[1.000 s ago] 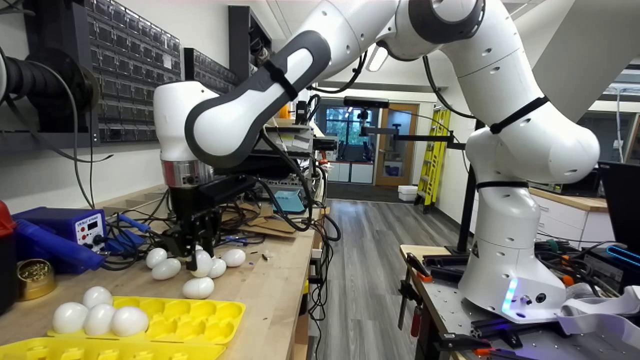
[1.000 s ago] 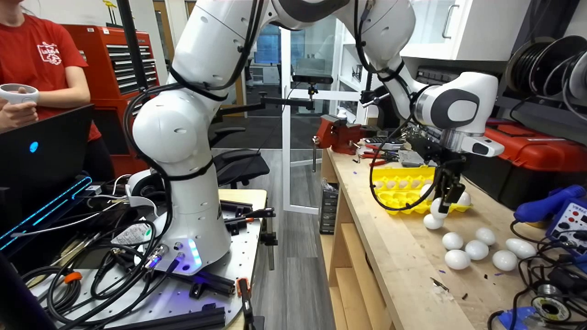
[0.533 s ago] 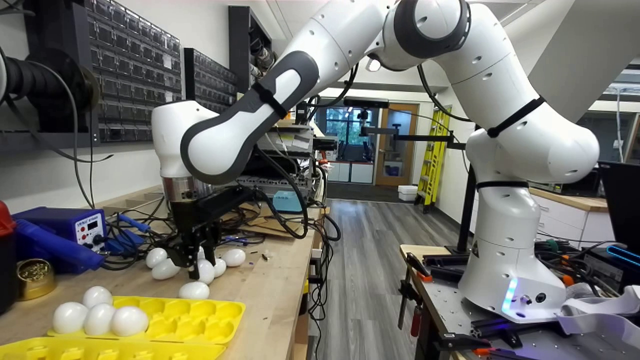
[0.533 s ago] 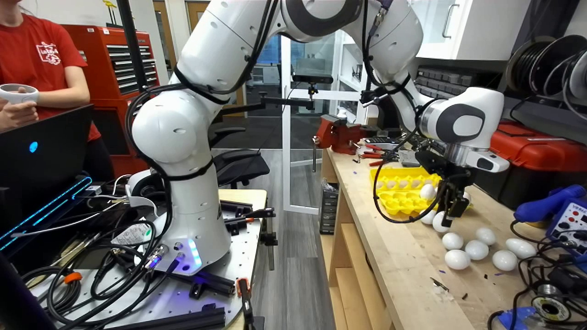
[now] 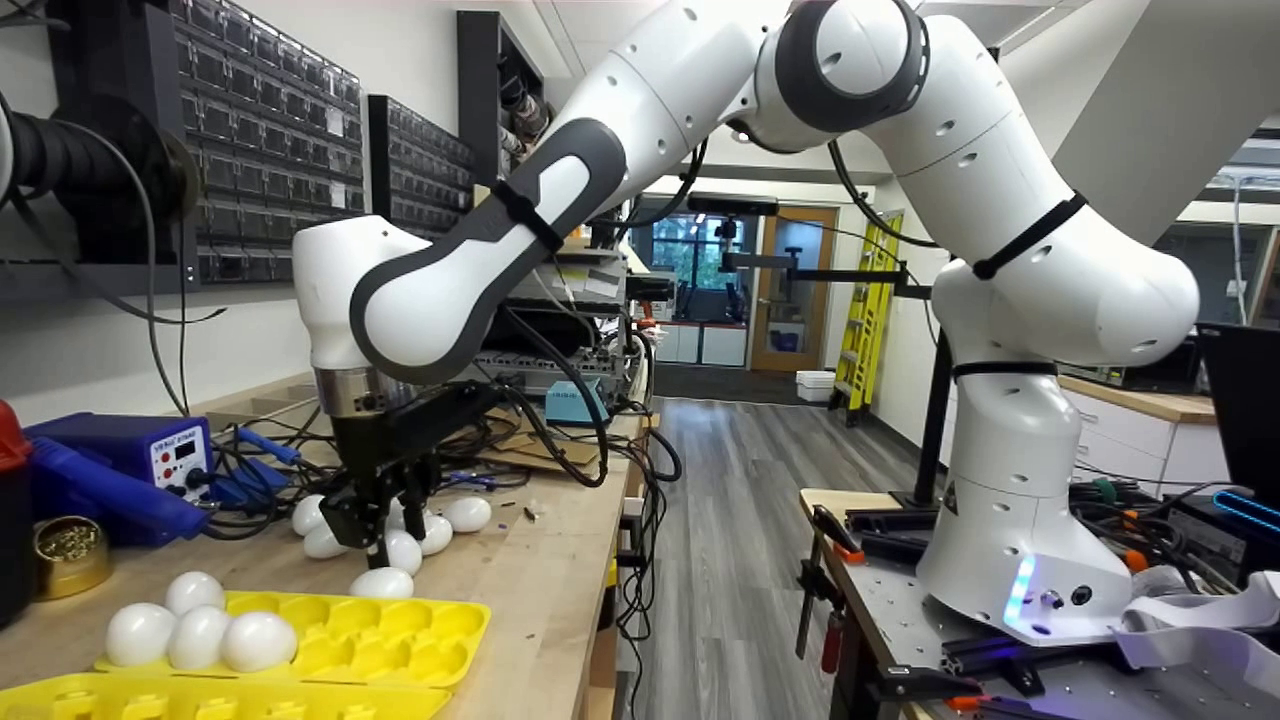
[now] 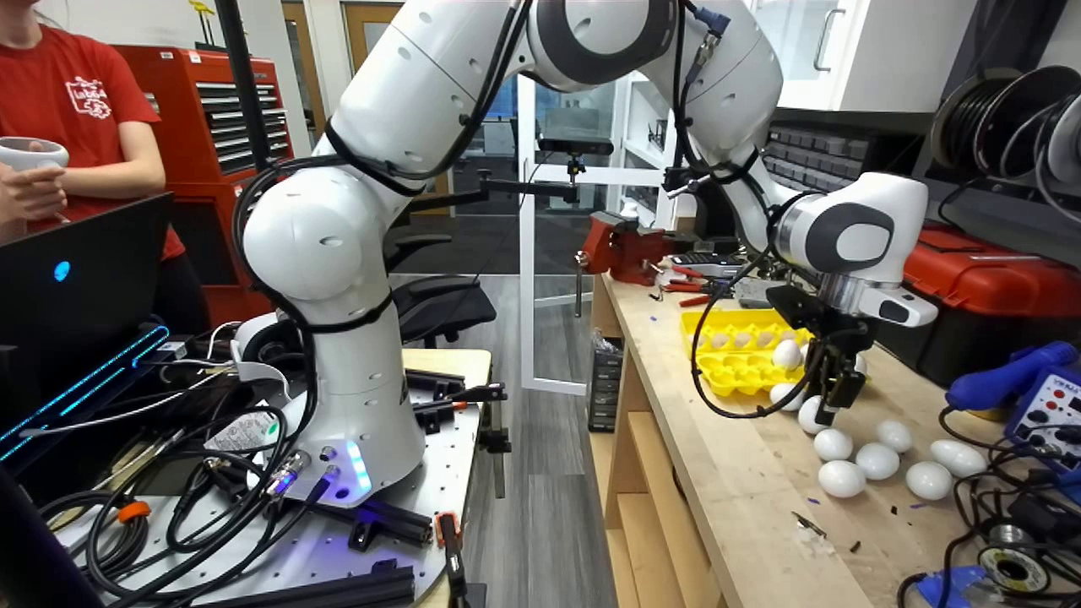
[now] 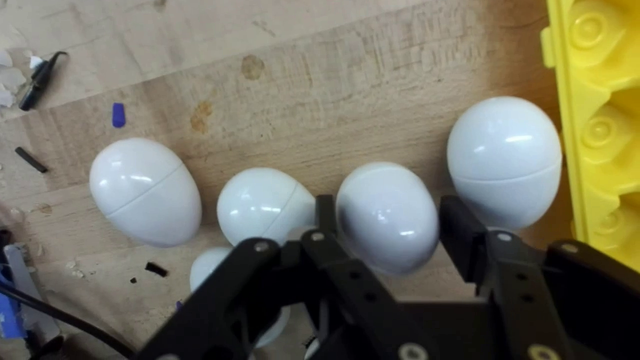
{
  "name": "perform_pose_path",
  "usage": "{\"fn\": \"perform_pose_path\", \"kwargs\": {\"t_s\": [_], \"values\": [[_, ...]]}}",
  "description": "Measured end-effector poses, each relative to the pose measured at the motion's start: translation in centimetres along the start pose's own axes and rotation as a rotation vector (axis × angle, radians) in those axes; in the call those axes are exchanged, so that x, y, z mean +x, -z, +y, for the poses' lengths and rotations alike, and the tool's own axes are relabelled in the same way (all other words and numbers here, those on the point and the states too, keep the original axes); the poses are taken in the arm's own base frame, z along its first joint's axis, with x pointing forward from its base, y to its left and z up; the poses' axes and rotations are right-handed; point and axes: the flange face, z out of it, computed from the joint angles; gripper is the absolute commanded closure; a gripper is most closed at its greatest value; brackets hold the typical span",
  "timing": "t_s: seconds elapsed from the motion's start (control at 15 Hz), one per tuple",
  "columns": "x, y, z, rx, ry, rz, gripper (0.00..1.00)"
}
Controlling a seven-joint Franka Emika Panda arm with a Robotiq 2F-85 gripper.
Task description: Put one egg from the carton onto the bench
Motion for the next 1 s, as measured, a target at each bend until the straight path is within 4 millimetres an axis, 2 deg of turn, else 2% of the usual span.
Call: {"fn": "perform_pose_path", "kwargs": {"t_s": [0.13,0.2,0.4,0.87,1.0], "values": [[0.1,0.3,-0.1,0.002,0.001,0.006,0.02],[0.2,0.5,-0.2,0.004,0.001,0.011,0.00],[0.5,1.6,-0.3,0.012,0.002,0.030,0.00],[0.7,6.0,-0.5,0.035,0.008,0.093,0.00],[0.7,6.1,-0.6,0.036,0.010,0.094,0.00]]}}
